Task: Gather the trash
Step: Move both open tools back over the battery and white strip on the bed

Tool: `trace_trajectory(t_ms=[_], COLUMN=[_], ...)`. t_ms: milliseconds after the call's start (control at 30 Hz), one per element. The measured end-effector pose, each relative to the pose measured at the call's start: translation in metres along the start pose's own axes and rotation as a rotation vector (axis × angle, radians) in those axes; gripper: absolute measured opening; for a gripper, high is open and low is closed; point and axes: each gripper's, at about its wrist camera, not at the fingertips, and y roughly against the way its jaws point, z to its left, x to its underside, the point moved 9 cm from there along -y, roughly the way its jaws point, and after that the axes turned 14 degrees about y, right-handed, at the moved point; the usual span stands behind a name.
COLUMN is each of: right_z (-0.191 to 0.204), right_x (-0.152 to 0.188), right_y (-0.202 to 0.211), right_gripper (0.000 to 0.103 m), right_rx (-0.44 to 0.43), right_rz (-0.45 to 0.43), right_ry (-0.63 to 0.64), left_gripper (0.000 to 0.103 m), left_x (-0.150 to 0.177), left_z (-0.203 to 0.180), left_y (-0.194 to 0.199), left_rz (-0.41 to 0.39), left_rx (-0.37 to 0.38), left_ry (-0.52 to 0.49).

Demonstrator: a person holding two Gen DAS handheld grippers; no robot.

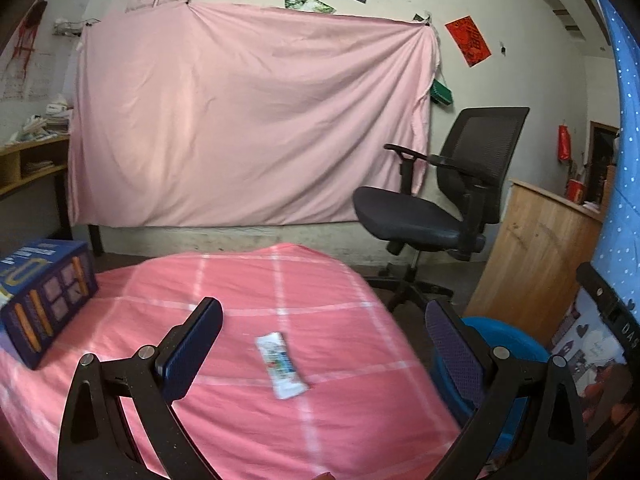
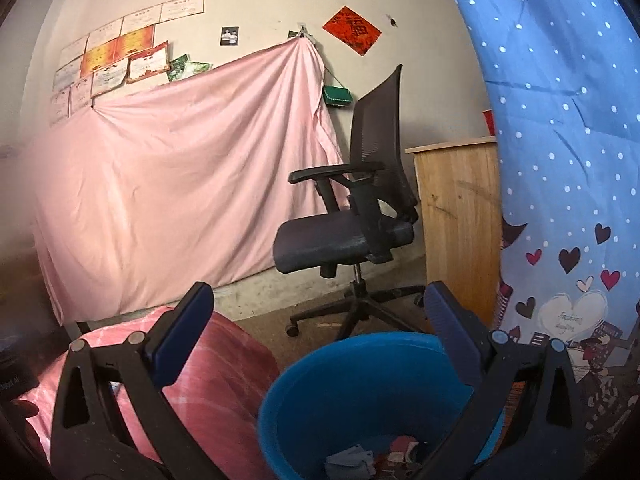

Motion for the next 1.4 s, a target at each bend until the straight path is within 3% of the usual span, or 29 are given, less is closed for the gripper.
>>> trace_trajectory(t_ms=[233,567,967,1167,1400], right_z=[0.033,0.101,0.189,0.223,0.25], right_x=[-0.018,-0.042,-0.024,-0.002,0.04], right_y=[0.002,0.003,0.0,-0.014,-0.042], right_gripper=[0.103,0.103,0.103,0.103,0.103], right_rx=[-0.04,-0.186,-0.345,-0.383,-0.453], right_rz=[-0.052,-0.106,-0.073,0.005,0.202], right_ry=[0.024,0.024,0.171,0.238,0.289], left_gripper=[0.1,0.1,0.1,0.1,0.1], left_x=[-0.014,-0.039,-0.032,-0.031,-0.028], left_z=[0.039,0.104,0.16,0.172,0.172], left_y=[0.011,0.029,0.04,0.038,0.009], left_rz=[-0.047,-0.129,-0.167,-0.168,-0.082], left_rx=[-0.052,-0.175,-0.247,-0.255,-0.204], left_ry=[0.003,0.004,0.015,0.012,-0.024])
